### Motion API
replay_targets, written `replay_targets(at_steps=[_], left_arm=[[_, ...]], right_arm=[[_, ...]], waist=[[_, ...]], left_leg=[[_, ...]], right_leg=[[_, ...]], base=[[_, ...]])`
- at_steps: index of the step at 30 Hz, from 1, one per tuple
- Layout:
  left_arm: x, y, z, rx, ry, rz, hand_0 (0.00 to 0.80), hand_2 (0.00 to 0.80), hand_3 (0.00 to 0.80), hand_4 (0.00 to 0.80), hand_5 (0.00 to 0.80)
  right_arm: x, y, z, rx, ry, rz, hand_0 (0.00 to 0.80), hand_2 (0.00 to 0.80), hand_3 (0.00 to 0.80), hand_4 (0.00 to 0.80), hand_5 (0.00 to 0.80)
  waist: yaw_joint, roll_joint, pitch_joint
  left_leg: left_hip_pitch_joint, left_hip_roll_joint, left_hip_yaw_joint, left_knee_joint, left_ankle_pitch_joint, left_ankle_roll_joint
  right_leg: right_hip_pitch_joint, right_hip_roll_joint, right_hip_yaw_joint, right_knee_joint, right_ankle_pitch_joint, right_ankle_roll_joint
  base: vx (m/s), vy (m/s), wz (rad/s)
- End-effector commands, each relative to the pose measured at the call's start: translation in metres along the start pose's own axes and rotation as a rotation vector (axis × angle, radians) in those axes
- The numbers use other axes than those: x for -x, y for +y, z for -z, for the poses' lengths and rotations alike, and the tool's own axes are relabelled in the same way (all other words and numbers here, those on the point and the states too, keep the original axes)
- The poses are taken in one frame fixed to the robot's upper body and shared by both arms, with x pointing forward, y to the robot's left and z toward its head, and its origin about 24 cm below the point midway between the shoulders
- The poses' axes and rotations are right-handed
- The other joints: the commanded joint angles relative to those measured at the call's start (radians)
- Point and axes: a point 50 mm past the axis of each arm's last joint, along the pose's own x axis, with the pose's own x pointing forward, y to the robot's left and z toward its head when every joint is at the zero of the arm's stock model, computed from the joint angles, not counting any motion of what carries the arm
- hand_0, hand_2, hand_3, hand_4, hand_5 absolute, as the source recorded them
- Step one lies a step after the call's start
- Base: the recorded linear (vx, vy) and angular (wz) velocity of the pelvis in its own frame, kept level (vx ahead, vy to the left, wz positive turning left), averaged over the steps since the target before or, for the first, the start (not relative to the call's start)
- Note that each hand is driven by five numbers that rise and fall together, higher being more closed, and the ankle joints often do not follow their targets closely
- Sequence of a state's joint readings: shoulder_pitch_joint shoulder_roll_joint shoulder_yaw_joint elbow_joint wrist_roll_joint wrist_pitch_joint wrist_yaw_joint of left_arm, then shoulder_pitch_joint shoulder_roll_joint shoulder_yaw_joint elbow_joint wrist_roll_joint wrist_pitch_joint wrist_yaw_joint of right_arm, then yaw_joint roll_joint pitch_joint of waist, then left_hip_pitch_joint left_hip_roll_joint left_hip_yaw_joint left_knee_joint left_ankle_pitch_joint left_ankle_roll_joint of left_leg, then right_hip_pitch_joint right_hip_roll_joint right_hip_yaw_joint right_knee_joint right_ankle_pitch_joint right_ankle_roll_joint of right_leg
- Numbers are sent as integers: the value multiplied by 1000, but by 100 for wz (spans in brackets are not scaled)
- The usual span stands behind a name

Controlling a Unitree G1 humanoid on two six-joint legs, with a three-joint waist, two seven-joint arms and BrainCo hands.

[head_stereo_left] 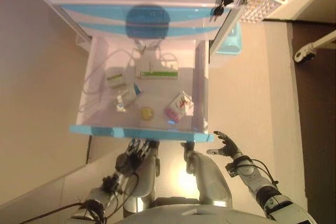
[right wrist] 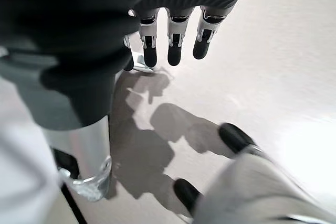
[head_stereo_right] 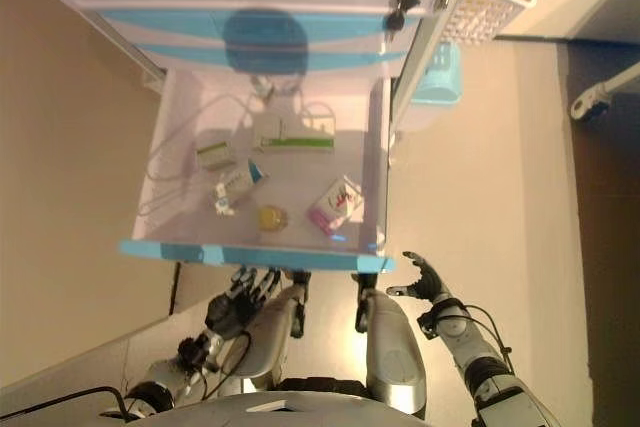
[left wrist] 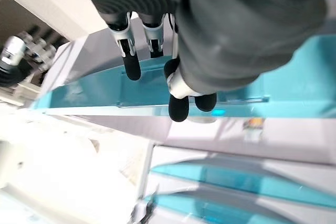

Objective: Open the drawer and pick up the medicine

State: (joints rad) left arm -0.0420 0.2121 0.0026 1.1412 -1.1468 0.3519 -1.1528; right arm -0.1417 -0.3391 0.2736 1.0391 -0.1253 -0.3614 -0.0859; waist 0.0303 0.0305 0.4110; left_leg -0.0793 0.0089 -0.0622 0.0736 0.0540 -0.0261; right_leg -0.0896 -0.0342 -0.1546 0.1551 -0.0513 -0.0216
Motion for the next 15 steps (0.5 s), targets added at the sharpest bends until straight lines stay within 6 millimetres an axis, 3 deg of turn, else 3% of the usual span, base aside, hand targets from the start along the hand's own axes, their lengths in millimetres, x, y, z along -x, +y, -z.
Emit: replay_targets(at_steps=[1, 2, 3, 4, 7, 10, 11, 15], left_arm=[[47, 10, 30, 99, 90, 11, 800, 800, 800, 800, 800], [50, 13, 28, 67, 89, -46, 740, 740, 740, 740, 740], [54, 17, 25, 26, 81, -111, 584, 584, 584, 584, 584], [57, 23, 18, -48, 71, -215, 0, 0, 0, 0, 0], [63, 37, -2, -277, 70, -556, 0, 0, 0, 0, 0], [65, 41, -12, -391, 60, -697, 0, 0, 0, 0, 0], [71, 46, -22, -562, 81, -926, 0, 0, 0, 0, 0], [70, 46, -34, -867, 194, -1081, 0, 0, 0, 0, 0]], right_arm=[[10, -4, 19, 37, 61, 22, 0, 0, 0, 0, 0], [11, -3, 24, 49, 91, 20, 0, 0, 0, 0, 0], [13, -2, 29, 64, 119, 18, 0, 0, 0, 0, 0], [15, -1, 35, 91, 162, 18, 0, 0, 0, 0, 0], [20, 1, 49, 132, 264, 31, 0, 0, 0, 0, 0], [24, 2, 57, 141, 326, 49, 0, 0, 0, 0, 0], [33, 3, 73, 164, 433, 96, 0, 0, 0, 0, 0], [43, -4, 86, 162, 523, 166, 0, 0, 0, 0, 0]], waist=[[46, -57, -67], [47, -56, -76], [48, -56, -86], [47, -55, -100], [44, -57, -134], [42, -59, -155], [40, -62, -187], [35, -68, -214]], left_leg=[[-18, -55, 22, 98, -114, 33], [-10, -56, 20, 94, -114, 34], [-1, -57, 16, 88, -114, 34], [10, -58, 13, 79, -113, 36], [38, -61, 3, 61, -111, 38], [53, -64, -2, 53, -112, 38], [75, -70, -8, 41, -111, 41], [107, -73, -10, 20, -114, 42]], right_leg=[[42, -17, -20, 34, -33, 12], [49, -17, -22, 32, -35, 13], [58, -17, -23, 30, -36, 14], [67, -16, -24, 27, -37, 15], [89, -15, -24, 20, -41, 18], [106, -13, -22, 13, -42, 19], [127, -11, -16, 1, -40, 21], [153, -8, -4, -20, -33, 28]], base=[[93, -6, 15], [85, -2, 6], [108, -3, 12], [112, -5, 15], [107, -10, 10], [98, -4, 1], [133, 3, -2], [84, -5, 3]])
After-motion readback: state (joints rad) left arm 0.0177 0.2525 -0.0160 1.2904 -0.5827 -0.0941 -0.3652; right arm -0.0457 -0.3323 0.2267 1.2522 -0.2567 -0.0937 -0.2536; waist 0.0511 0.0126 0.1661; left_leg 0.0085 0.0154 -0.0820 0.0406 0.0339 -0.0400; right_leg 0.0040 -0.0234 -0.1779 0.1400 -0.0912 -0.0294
